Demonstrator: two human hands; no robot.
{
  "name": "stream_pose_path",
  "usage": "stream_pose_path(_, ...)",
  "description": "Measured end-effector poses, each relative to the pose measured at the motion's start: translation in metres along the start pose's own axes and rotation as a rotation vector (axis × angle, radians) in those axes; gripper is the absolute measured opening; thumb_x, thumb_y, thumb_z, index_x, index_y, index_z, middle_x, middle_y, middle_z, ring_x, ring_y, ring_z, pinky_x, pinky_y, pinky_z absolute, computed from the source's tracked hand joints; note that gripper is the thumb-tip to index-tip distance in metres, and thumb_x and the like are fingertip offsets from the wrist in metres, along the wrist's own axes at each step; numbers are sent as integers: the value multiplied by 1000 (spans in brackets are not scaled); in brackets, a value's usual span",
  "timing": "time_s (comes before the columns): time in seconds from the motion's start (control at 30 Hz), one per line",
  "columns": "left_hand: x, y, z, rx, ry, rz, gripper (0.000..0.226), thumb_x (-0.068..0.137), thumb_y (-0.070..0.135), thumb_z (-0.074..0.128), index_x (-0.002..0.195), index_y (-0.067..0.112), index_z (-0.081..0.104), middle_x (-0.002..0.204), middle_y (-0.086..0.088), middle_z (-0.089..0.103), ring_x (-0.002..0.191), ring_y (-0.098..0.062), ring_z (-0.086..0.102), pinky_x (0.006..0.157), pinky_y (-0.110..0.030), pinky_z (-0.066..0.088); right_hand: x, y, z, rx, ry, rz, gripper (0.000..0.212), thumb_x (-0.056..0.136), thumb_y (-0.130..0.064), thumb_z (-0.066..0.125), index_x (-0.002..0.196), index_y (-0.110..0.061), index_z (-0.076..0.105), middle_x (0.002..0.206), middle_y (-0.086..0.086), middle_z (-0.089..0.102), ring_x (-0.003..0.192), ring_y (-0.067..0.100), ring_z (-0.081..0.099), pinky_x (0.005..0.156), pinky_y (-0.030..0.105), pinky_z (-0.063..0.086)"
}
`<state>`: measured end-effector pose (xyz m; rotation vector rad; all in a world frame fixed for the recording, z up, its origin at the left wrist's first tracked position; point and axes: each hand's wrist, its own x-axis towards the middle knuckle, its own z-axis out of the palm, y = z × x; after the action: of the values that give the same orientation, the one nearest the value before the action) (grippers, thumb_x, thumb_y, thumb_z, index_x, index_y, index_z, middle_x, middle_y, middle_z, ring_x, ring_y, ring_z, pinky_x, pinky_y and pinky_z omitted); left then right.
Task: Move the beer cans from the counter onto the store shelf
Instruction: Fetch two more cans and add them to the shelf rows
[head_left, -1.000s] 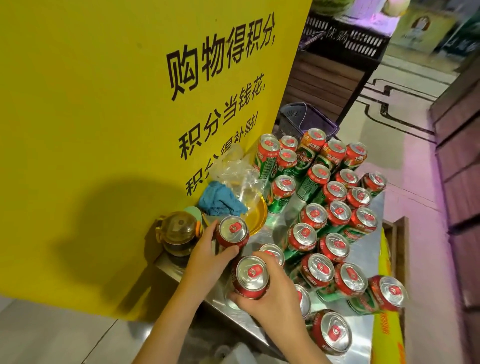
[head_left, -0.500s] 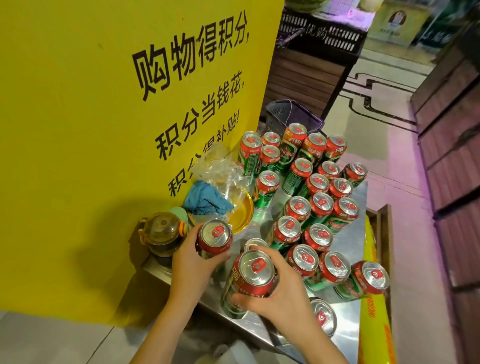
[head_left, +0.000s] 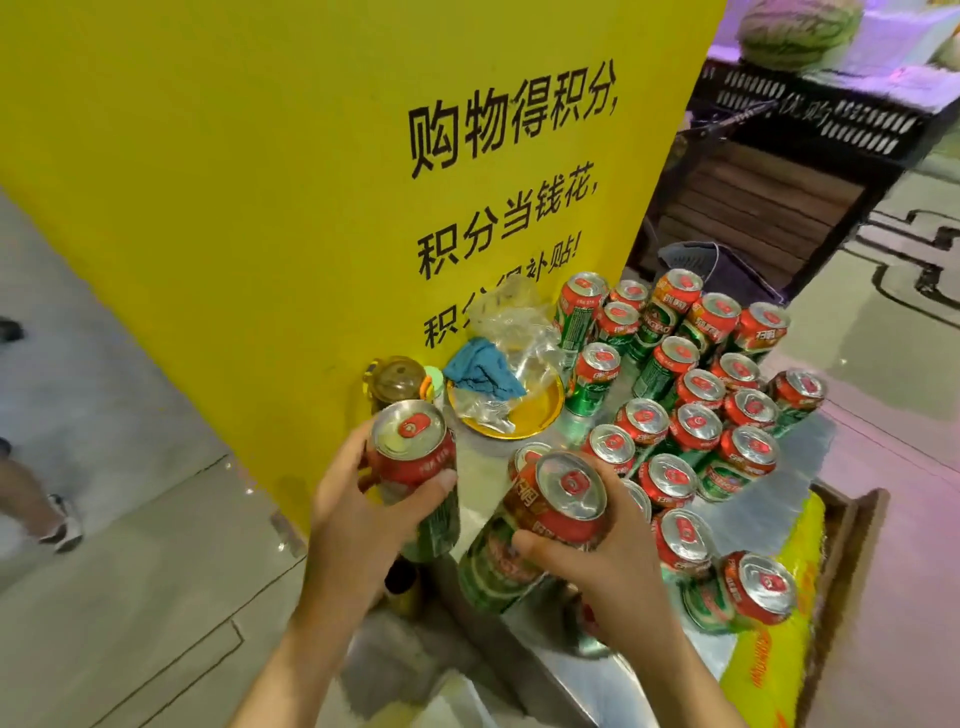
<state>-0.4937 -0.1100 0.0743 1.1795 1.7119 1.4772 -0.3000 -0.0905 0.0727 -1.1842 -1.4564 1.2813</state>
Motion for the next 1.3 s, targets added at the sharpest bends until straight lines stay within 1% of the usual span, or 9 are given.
stream_pose_path(0.1, -35, 27, -6, -155, 82, -16, 64, 46, 39, 82, 106, 31, 60, 94, 17, 70, 84, 2, 65, 64, -10, 48, -16, -10, -14, 83, -92, -24, 68, 39, -36, 82, 104, -33, 61, 100, -14, 71, 91, 5, 67, 73, 17, 53)
stream_pose_path(0.27, -110, 44, -12, -157, 306, -31, 58, 46, 51, 72, 100, 33, 61, 90, 20, 70, 82, 3, 65, 65, -7, 46, -49, -14, -28, 107, -249, -19, 65, 38, -43, 82, 99, -41, 63, 100, -8, 71, 92, 10, 68, 78, 27, 55)
stream_pose_path(0.47, -225, 47, -35, -133, 587, -135, 63, 45, 49, 73, 105, 30, 62, 93, 12, 71, 84, -2, 65, 69, -17, 48, -101, -17, -17, 156, -535, -51, 54, 42, -36, 81, 93, -34, 67, 91, -9, 73, 84, 7, 70, 67, 16, 52)
stream_pose_path(0.6, -294, 57, -59, -65, 806, -198, 59, 41, 52, 73, 96, 36, 61, 89, 19, 70, 79, 4, 64, 67, -16, 45, -140, -18, 6, 157, -737, -49, 60, 42, -37, 82, 100, -34, 64, 95, -8, 72, 88, 8, 68, 68, 17, 53)
stream_pose_path(0.7, -346, 61, -76, -7, 983, -236, 58, 42, 50, 81, 94, 40, 61, 89, 11, 69, 80, 1, 63, 66, -16, 44, -169, -20, 31, 147, -897, -63, 58, 42, -33, 83, 98, -35, 65, 97, -3, 71, 91, 16, 68, 70, 23, 55)
stream_pose_path(0.8, -402, 65, -88, 10, 1147, -261, 56, 40, 56, 73, 94, 44, 60, 90, 15, 69, 82, 4, 63, 67, -17, 45, -206, -27, 57, 104, -1029, -117, 64, 41, -29, 92, 96, -39, 63, 97, -15, 70, 91, 7, 67, 69, 20, 55)
stream_pose_path(0.97, -502, 76, -102, 16, 1390, -305, 53, 41, 56, 71, 92, 44, 60, 91, 25, 68, 81, 6, 63, 70, -24, 46, -286, -41, 94, 55, -1221, -188, 57, 55, -12, 87, 98, -35, 57, 93, -27, 66, 87, -4, 63, 64, 10, 50)
stream_pose_path(1.13, -620, 96, -117, 37, 1628, -354, 50, 46, 43, 77, 91, 41, 58, 83, 19, 68, 78, 5, 62, 65, -22, 44, -401, -51, 124, 57, -1383, -206, 75, 36, -47, 91, 102, -34, 58, 95, -21, 67, 86, -1, 65, 68, 18, 51)
stream_pose_path(1.3, -750, 115, -128, 102, 1799, -398, 50, 50, 37, 84, 92, 42, 58, 87, 13, 69, 77, 8, 61, 67, -24, 45, -534, -53, 139, 50, -1580, -245, 62, 51, -20, 89, 103, -32, 58, 96, -12, 67, 86, -3, 64, 62, 9, 50)
